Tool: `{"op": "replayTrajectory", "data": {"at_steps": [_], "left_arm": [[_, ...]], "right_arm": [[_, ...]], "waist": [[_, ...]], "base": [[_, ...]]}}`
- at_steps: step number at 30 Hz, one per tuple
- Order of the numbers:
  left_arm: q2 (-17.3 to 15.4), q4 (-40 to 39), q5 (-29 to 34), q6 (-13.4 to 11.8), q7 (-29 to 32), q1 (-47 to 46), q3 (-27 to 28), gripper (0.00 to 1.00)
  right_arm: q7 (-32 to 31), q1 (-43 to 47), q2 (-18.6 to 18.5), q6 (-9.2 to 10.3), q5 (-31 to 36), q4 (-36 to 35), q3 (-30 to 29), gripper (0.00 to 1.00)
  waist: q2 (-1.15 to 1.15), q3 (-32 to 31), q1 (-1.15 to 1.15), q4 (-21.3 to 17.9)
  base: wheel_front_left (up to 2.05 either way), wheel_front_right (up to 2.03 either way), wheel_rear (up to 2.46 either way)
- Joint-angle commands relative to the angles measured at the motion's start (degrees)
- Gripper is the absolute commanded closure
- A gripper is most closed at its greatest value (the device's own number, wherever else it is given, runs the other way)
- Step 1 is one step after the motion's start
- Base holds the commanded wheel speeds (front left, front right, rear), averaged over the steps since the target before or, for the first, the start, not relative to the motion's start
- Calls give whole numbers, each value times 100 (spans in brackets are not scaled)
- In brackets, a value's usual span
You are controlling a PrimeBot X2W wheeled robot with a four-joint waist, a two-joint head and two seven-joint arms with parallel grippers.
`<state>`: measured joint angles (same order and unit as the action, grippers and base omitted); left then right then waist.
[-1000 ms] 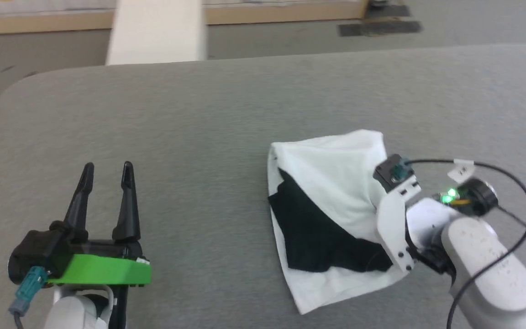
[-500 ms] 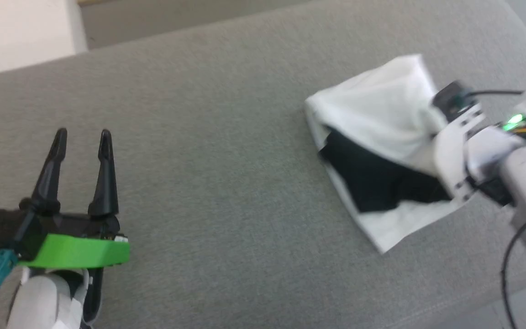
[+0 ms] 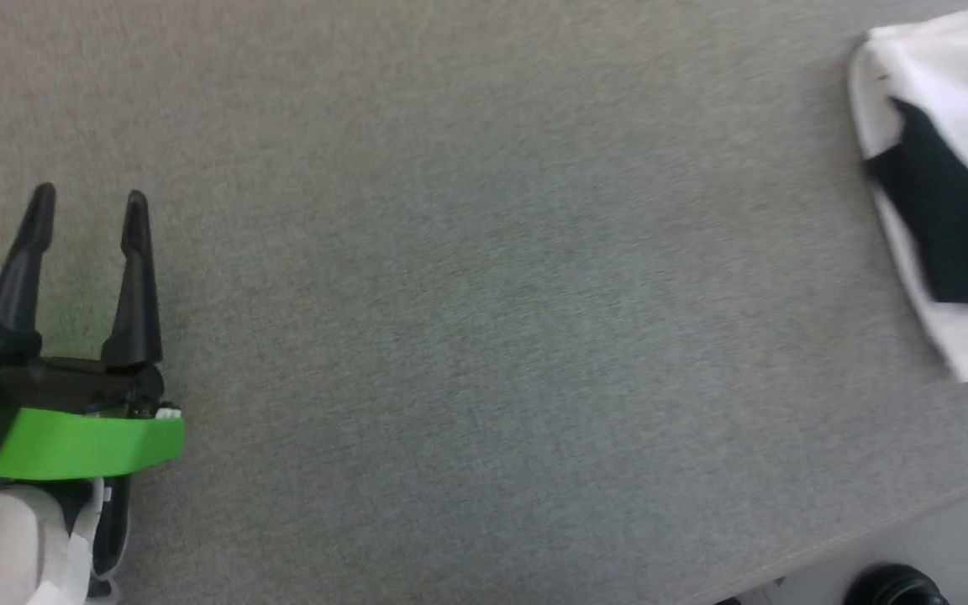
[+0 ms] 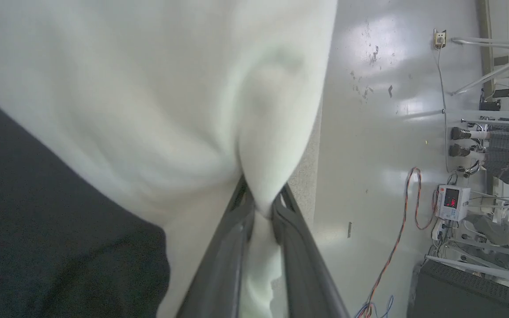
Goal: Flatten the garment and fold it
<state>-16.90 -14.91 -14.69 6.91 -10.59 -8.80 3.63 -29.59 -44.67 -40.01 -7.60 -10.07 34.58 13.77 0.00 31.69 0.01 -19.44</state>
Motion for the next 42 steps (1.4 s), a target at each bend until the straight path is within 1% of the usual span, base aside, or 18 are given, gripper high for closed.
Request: {"op": "replayTrajectory", "data": {"at_steps": [1, 6, 9, 12, 13, 14, 15, 18, 22, 27, 32, 35, 38, 42], "left_arm": [[-63, -71, 1, -36, 24, 57, 37, 0], [-151, -258, -16, -55, 74, 118, 107, 0], [-182, -320, -29, -75, 87, 178, 146, 0], [-198, -341, -45, -86, 88, 213, 165, 0], [-202, -334, -48, -92, 91, 221, 165, 0], [-203, -326, -50, -97, 93, 224, 163, 0], [-198, -308, -54, -102, 92, 227, 154, 0], [-169, -233, -78, -104, 64, 229, 113, 0], [-63, -35, -110, -119, -60, 244, 37, 0], [119, 251, -184, -184, -221, 302, 18, 0], [346, 466, -247, -276, -337, 347, 17, 0], [473, 624, -269, -331, -380, 353, 28, 0], [578, 759, -249, -403, -406, 323, 50, 0], [728, 958, -248, -504, -424, 237, 79, 0]], "right_arm": [[57, -114, -54, 11, 98, 35, -174, 100], [73, -145, -132, 11, 423, 193, -939, 100], [62, -143, -93, 11, 619, 286, -1376, 100], [64, -102, -38, 11, 805, 336, -1690, 100], [75, -74, -8, 11, 930, 352, -1840, 78], [41, -48, 18, 11, 1010, 378, -1932, 8], [4, -19, 64, 11, 1096, 397, -2039, 0], [58, 16, 166, 11, 1279, 322, -2275, 0], [331, 1, 346, 11, 1251, 97, -2582, 0], [892, -156, 484, 11, 979, -580, -2400, 0], [1311, -244, 852, 11, 543, -1247, -2243, 0], [1547, -179, 1263, 11, 210, -1694, -2176, 0], [1888, 0, 1666, 11, 24, -2229, -2092, 0], [2433, 319, 2344, 11, -160, -2804, -2151, 0]], "waist": [[0, 452, -1, 293], [0, 662, -1, 391], [0, 698, -1, 414], [0, 690, -1, 425], [0, 664, -1, 427], [0, 642, -1, 425], [0, 594, -1, 423], [0, 420, -1, 431], [0, 20, -1, 495], [0, -615, -1, 610], [0, -1233, -1, 808], [0, -1605, -1, 1000], [0, -1883, -1, 1204], [0, -2213, -1, 1485]], "base": [[0, 0, 0], [0, 0, 0], [0, 0, 0], [0, 0, 0], [0, 0, 0], [0, 0, 0], [0, 0, 0], [0, 0, 0], [0, 0, 0], [0, 0, 0], [0, 0, 0], [0, 0, 0], [0, 0, 0], [0, 0, 0]]}}
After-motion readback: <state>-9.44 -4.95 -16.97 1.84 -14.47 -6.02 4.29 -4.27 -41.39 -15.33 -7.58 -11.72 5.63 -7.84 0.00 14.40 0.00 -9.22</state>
